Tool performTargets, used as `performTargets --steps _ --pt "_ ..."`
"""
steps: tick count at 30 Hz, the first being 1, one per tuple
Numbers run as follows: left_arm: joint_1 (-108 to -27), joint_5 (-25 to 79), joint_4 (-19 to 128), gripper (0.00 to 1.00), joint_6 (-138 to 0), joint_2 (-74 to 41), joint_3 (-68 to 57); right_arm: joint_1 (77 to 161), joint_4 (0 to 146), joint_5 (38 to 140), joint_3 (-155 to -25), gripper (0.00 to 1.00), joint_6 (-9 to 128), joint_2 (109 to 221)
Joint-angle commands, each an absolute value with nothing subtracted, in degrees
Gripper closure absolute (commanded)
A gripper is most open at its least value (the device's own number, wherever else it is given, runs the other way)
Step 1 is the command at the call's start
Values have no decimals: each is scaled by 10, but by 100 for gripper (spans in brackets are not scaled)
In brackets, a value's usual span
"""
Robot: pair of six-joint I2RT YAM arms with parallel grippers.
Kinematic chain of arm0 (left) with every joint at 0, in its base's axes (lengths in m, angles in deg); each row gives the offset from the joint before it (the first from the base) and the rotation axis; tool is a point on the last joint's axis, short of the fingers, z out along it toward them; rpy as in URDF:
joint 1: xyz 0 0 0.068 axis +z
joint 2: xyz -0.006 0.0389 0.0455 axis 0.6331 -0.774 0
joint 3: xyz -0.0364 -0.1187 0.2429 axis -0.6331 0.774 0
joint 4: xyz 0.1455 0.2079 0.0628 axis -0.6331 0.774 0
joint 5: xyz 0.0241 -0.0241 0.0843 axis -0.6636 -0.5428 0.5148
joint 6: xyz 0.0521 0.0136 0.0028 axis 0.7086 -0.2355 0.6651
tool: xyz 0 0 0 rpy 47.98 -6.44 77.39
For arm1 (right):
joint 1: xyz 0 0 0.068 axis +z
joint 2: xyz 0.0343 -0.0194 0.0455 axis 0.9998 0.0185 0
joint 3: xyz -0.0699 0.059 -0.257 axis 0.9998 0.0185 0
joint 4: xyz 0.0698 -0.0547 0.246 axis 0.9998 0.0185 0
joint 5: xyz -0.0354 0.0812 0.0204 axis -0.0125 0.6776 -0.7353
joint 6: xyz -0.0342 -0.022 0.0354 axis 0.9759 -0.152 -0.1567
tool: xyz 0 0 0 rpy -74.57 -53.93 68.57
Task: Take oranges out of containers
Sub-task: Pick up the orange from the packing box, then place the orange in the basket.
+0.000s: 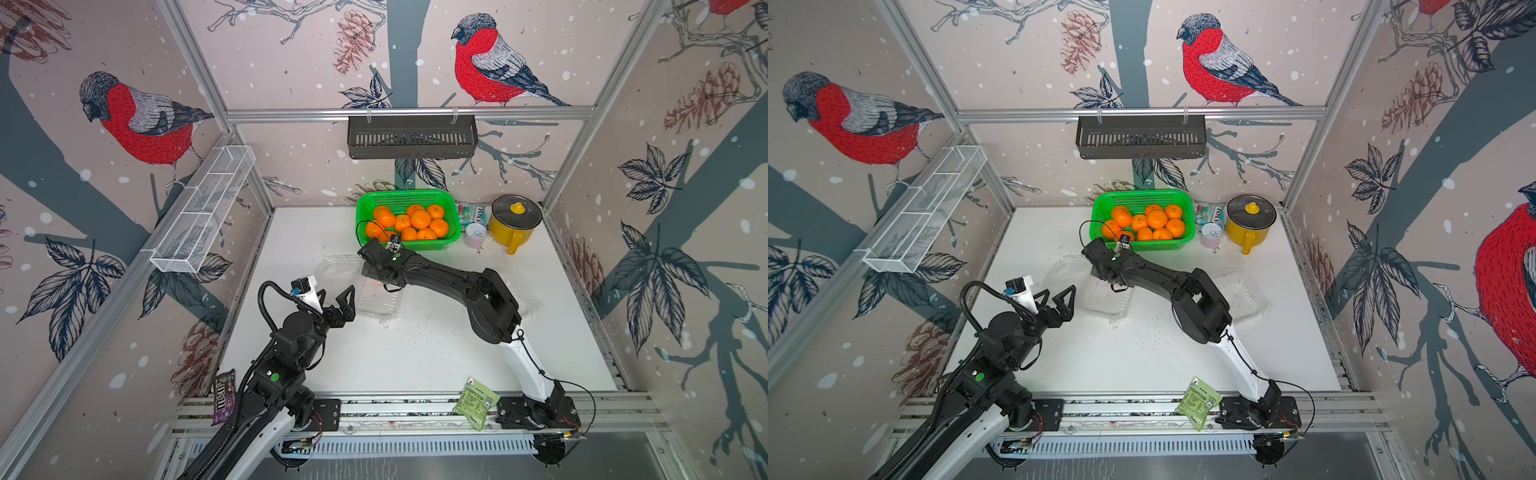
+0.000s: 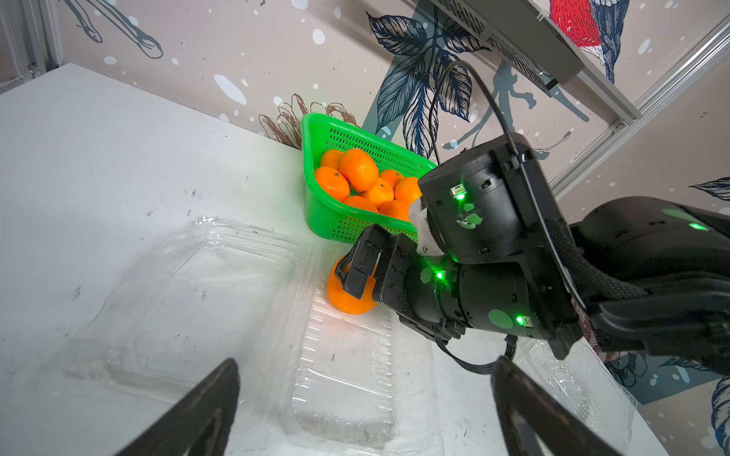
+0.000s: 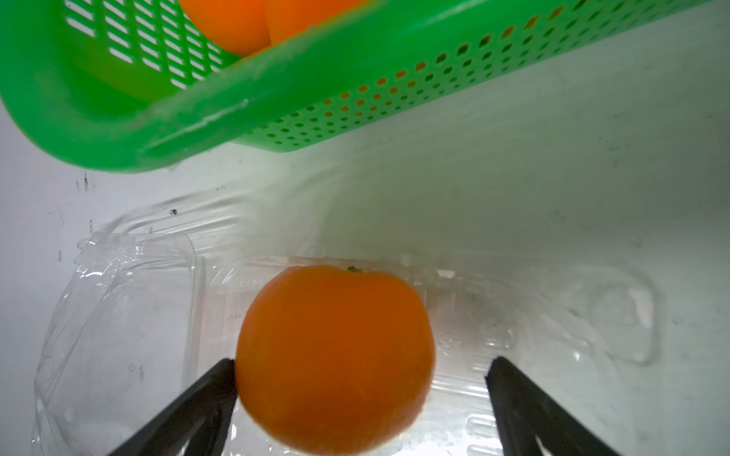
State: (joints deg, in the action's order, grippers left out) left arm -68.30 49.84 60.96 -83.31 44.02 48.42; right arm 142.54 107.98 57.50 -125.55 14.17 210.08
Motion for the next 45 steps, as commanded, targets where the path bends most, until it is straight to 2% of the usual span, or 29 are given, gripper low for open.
performTargets --steps 1,8,16,20,26,32,38,45 --pt "-683 506 590 2 -830 439 483 1426 1076 572 -1258 0 148 2106" --pt "-683 507 589 2 -829 430 481 1424 1053 573 -1244 4 162 2111" --pt "-683 507 585 3 -826 416 478 1425 1015 573 -1216 23 195 2093" --pt "-683 508 582 2 -826 411 478 1429 997 561 -1191 24 208 2065" --pt "-682 509 580 3 -824 405 473 1435 964 563 -1143 29 227 1996" --pt "-682 511 571 2 -821 391 467 1450 880 525 -1075 34 291 1882" --pt "-682 499 557 2 -820 359 456 1408 820 525 -1077 32 394 1844" --pt "-683 499 555 2 -821 339 450 1317 829 625 -1132 34 419 1874"
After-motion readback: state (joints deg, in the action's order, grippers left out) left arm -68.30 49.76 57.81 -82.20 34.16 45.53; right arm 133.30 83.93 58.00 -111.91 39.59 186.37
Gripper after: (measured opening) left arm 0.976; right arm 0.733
